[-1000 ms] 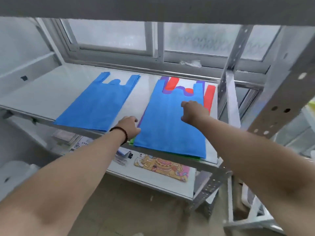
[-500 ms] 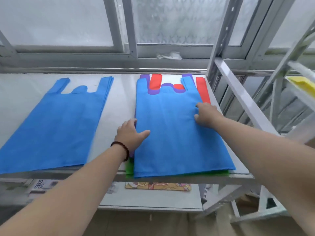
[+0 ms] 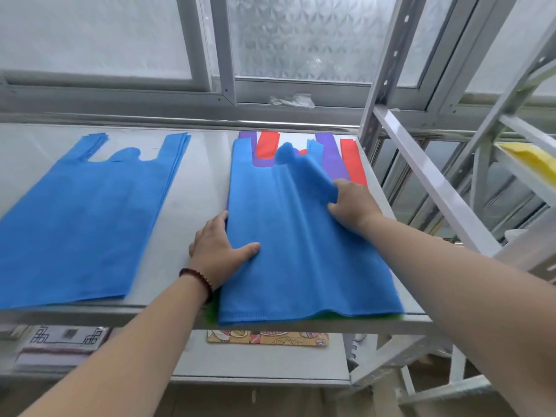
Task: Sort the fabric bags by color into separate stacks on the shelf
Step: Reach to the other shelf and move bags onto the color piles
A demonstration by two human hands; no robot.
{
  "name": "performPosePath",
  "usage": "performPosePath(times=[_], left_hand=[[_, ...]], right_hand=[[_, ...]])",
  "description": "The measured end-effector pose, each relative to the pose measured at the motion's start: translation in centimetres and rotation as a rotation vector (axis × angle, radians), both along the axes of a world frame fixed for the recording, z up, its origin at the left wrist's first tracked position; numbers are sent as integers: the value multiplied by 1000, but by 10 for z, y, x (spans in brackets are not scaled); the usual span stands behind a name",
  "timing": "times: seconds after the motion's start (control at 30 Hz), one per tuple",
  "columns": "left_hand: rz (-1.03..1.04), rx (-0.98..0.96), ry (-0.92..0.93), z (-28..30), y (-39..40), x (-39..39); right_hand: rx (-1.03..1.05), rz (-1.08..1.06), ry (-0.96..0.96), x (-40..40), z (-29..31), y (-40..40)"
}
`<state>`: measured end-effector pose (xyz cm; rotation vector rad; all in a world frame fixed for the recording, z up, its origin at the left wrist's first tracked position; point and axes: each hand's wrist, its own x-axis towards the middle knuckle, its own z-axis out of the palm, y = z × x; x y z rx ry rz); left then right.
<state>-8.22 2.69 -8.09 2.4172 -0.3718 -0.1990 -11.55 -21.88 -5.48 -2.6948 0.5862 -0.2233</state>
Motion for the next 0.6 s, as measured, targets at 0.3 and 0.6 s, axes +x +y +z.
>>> performPosePath(times=[0.3, 0.6], left_hand=[[-3, -4, 18, 0, 0, 2], [115, -255, 281, 26, 14, -16]], right_hand=[[-5, -26, 126, 9, -4, 0], [1131, -333, -42, 5, 22, 14]])
